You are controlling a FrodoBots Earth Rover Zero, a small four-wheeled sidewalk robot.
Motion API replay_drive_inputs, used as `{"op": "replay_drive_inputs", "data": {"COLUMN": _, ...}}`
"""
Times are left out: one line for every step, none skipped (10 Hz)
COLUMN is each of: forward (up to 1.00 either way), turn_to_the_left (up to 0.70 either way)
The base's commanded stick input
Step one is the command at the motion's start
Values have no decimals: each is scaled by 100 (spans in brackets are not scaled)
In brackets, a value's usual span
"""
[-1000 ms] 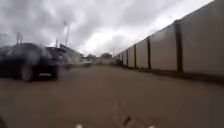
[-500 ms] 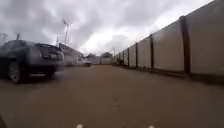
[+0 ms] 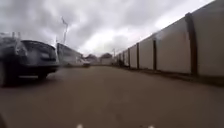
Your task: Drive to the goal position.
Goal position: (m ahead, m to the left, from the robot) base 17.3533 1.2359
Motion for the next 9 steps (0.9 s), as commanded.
{"op": "replay_drive_inputs", "data": {"forward": 100, "turn_to_the_left": 2}}
{"op": "replay_drive_inputs", "data": {"forward": 100, "turn_to_the_left": 2}}
{"op": "replay_drive_inputs", "data": {"forward": 100, "turn_to_the_left": 2}}
{"op": "replay_drive_inputs", "data": {"forward": 100, "turn_to_the_left": 2}}
{"op": "replay_drive_inputs", "data": {"forward": 100, "turn_to_the_left": 2}}
{"op": "replay_drive_inputs", "data": {"forward": 100, "turn_to_the_left": 2}}
{"op": "replay_drive_inputs", "data": {"forward": 100, "turn_to_the_left": 6}}
{"op": "replay_drive_inputs", "data": {"forward": 100, "turn_to_the_left": 27}}
{"op": "replay_drive_inputs", "data": {"forward": 100, "turn_to_the_left": 42}}
